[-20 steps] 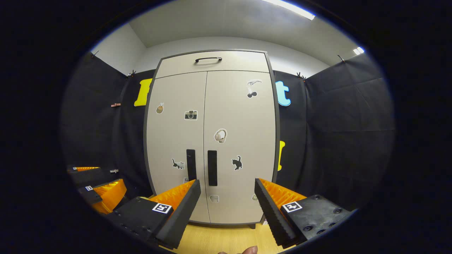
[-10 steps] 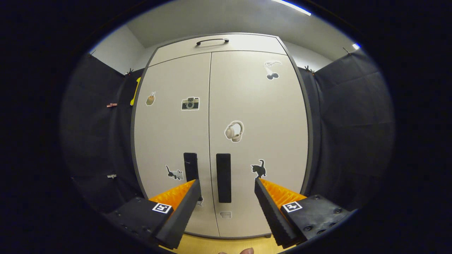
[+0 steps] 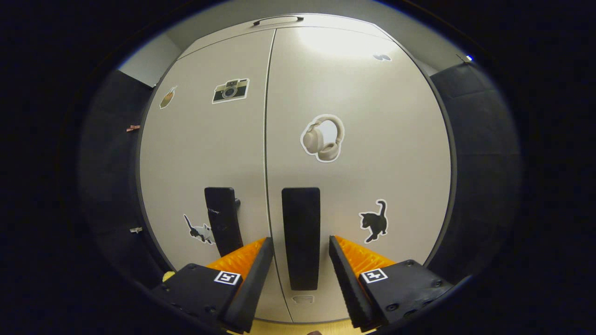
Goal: Open the right door of the double-door shoe cabinet with the right hand, and open the left door with the left hand.
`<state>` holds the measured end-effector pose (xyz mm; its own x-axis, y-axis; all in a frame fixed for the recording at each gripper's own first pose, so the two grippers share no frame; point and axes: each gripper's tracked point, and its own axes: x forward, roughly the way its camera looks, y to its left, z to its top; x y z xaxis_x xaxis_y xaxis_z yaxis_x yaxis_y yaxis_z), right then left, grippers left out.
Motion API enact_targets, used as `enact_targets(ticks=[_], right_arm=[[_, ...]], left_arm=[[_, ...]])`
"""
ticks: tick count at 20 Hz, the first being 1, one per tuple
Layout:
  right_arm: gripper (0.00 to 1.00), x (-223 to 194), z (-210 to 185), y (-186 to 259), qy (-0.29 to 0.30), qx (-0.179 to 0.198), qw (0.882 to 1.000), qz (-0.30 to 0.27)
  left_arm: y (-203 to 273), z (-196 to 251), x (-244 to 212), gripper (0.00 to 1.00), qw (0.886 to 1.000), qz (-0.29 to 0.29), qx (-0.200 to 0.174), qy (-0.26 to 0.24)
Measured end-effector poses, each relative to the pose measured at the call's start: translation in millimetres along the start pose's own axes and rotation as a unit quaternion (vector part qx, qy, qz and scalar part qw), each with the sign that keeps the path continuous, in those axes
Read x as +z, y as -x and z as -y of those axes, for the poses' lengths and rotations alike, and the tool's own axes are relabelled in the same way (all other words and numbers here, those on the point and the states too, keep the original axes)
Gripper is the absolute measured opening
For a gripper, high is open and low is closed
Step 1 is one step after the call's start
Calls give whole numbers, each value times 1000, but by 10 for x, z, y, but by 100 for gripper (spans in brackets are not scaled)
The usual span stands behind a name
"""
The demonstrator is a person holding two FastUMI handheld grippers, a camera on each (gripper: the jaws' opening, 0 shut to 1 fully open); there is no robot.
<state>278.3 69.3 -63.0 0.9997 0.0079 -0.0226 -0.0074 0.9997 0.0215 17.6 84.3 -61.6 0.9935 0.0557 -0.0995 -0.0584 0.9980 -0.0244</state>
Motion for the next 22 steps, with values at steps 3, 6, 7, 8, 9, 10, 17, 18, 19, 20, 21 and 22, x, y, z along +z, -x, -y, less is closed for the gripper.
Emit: enact_targets(ticks=[3,6,7,8,9,10,17,18,19,20,21,22], right_arm=[[50,79,-10,-49,30,-7,999,20],[37,56,1,-5,23,-12,999,19],[31,45,5,-16,17,-13,1000,15],[24,52,12,-8,23,-12,1000,13],[24,61,9,-7,24,-9,1000,16],[24,57,7,-4,9,-11,1000,17],[19,58,38,153,-7,4,1000,-20],[19,74,53,191,-10,8,1000,-20],[19,89,69,239,-12,11,1000,-18],[19,109,87,285,-14,14,1000,-13],[19,117,118,323,-20,17,1000,-10],[19,137,137,364,-28,21,999,-7]], left_arm=[[-15,-65,-76,98,1000,-8,6,-1],[-6,-78,-92,98,1000,-11,8,1],[4,-91,-79,98,1000,-9,10,3],[20,-89,-80,100,1000,-9,10,7],[38,-80,-78,98,1000,-10,10,10],[61,-84,-80,98,1000,-10,11,11],[250,-39,-7,98,1000,-2,26,7],[278,-10,7,98,1000,0,27,6],[319,40,18,98,1000,1,26,3],[353,85,38,98,1000,4,26,0],[385,120,57,98,1000,6,25,-1],[401,175,72,98,1000,7,22,0]])
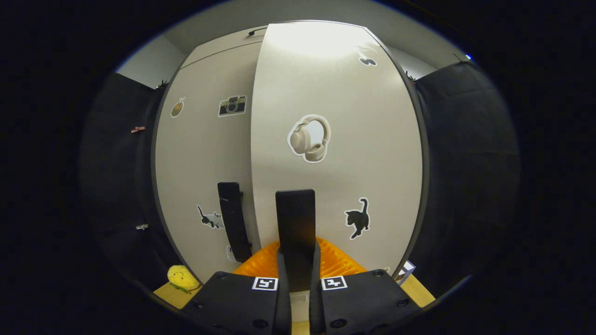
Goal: Open the right door of the double-door shoe cabinet with the right hand, and open the left door with the left hand.
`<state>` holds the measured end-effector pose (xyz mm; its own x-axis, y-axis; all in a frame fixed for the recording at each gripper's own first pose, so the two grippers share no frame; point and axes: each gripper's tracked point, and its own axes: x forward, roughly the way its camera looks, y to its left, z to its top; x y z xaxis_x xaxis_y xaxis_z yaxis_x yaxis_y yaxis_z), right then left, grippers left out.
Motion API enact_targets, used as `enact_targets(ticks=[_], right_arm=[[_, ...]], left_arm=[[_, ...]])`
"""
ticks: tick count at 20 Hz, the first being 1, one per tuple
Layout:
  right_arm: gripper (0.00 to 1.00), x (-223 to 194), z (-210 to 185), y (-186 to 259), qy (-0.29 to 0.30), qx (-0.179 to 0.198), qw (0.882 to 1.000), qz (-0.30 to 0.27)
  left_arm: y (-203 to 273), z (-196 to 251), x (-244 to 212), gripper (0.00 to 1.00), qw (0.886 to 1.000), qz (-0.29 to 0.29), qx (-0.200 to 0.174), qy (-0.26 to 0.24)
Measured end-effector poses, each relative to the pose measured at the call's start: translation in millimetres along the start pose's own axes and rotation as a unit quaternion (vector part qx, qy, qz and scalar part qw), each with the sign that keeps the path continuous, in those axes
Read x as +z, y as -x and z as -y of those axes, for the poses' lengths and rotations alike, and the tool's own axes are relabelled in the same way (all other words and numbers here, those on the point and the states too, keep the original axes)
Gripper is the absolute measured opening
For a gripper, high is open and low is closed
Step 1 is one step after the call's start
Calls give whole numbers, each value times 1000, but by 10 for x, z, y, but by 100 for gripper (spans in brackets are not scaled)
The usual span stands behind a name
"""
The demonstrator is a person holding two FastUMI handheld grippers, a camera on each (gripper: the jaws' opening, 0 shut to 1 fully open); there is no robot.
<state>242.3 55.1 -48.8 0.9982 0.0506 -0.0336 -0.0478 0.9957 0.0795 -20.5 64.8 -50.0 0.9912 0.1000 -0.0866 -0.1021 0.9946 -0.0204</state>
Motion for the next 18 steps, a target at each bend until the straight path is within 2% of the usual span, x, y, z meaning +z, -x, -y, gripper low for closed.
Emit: enact_targets(ticks=[5,18], right_arm=[[19,20,111,152,-5,17,1000,-6],[18,63,470,449,11,16,1000,-4]], left_arm=[[56,296,45,98,1000,5,-10,4],[55,891,58,98,999,0,-37,-3]])
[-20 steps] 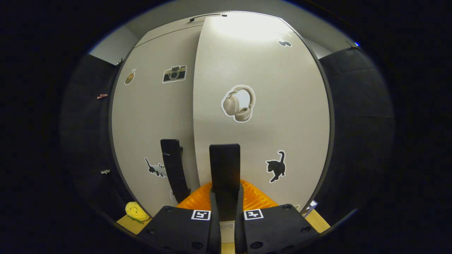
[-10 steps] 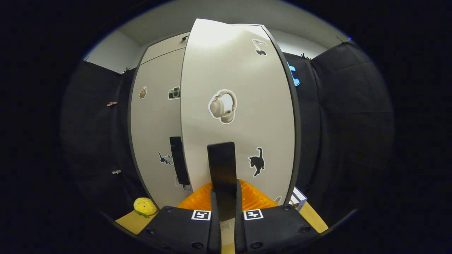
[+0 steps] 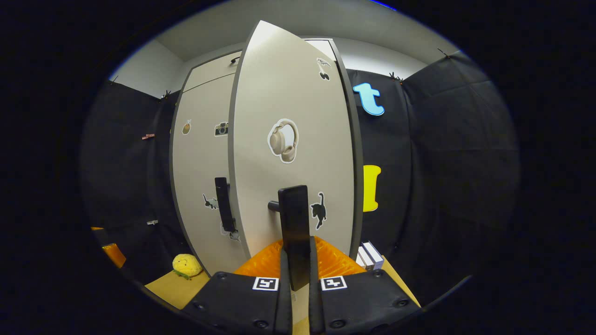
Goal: Open the right door of the double-door shoe cabinet with the right hand, and open the left door with the left hand.
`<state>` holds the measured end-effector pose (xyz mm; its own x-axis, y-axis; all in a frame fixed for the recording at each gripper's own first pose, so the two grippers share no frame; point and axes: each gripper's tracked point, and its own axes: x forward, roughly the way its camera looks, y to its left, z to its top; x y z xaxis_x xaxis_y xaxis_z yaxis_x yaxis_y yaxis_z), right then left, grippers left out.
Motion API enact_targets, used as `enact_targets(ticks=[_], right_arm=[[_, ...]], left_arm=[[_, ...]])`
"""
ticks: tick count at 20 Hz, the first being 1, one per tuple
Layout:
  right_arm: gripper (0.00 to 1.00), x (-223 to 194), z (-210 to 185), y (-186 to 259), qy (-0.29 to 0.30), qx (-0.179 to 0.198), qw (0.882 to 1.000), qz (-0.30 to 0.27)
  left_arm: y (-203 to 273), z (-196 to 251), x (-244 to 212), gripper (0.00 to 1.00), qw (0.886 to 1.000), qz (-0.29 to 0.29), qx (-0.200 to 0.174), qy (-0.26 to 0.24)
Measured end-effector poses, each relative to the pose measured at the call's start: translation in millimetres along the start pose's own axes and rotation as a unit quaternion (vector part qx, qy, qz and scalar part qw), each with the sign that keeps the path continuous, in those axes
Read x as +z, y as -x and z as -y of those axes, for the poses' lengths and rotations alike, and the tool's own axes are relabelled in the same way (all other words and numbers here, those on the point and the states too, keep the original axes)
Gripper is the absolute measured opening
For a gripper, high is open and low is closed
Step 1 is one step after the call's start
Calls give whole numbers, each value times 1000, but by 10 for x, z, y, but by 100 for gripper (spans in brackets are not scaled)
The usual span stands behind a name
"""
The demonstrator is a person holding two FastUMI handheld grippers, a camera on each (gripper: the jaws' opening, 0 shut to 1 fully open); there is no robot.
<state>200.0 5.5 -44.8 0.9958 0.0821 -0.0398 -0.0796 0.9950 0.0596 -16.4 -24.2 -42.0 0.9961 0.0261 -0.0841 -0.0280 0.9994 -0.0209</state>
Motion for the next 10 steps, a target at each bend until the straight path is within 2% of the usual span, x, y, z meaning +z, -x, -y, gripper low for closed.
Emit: enact_targets(ticks=[10], right_arm=[[17,11,192,100,-7,-4,1000,-7]], left_arm=[[-210,384,64,98,1000,4,-25,-8]])
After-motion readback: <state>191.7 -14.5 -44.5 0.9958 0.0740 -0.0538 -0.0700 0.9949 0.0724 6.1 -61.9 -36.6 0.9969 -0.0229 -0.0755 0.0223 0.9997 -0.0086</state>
